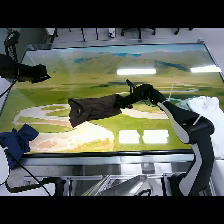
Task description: Fold the shirts.
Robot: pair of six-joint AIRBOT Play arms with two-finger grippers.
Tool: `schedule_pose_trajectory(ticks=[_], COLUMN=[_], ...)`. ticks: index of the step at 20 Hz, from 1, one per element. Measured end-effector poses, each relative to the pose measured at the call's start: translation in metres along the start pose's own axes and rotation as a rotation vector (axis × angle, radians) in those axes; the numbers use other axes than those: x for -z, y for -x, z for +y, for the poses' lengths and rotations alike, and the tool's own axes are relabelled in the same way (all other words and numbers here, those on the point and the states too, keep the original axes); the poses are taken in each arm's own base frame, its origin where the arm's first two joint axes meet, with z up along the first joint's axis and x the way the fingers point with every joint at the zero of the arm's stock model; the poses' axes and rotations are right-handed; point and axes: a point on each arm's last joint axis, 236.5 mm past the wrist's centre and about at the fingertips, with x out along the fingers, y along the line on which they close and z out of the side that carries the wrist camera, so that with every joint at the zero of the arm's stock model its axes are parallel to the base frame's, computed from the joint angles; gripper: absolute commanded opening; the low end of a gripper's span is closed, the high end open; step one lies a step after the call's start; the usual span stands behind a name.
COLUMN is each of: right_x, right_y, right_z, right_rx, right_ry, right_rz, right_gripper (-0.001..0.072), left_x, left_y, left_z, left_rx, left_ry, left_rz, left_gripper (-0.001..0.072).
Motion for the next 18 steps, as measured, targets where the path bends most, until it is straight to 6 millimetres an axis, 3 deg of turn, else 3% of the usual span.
schedule_pose_trajectory(ticks=[2, 4, 6, 9, 11, 13, 16, 18], right_x=[-0.026, -0.056, -0.078, -0.086, -0.075, -0.055, -0.009, 0.029], right_y=[0.05, 0.122, 0.209, 0.339, 0.412, 0.466, 0.52, 0.538], right_z=[0.025, 0.048, 0.063, 0.065, 0.05, 0.021, -0.04, -0.076], right_rx=[-0.027, -0.041, -0.04, 0.002, 0.057, 0.124, 0.259, 0.349], right_ry=[0.043, 0.089, 0.116, 0.098, 0.051, -0.03, -0.197, -0.311], right_rz=[-0.094, -0.233, -0.401, -0.647, -0.769, -0.84, -0.856, -0.814], right_gripper=[0.0015, 0.0015, 0.0015, 0.0015, 0.0014, 0.0015, 0.0015, 0.0014], left_x=[0.003, 0.006, 0.008, 0.01, 0.012, 0.012, 0.015, 0.016], left_y=[0.0, 0.0, 0.0, 0.0, -0.001, -0.002, -0.006, -0.009], left_z=[0.0, -0.001, -0.001, -0.002, -0.005, -0.011, -0.027, -0.041], left_rx=[0.002, 0.003, 0.005, 0.008, 0.013, 0.02, 0.039, 0.054], left_ry=[-0.003, -0.004, -0.007, -0.008, -0.012, -0.024, -0.053, -0.078], left_rz=[0.012, 0.024, 0.034, 0.043, 0.05, 0.054, 0.064, 0.069], left_gripper=[0.0014, 0.0014, 0.0014, 0.0014, 0.0014, 0.0014, 0.0015, 0.0014])
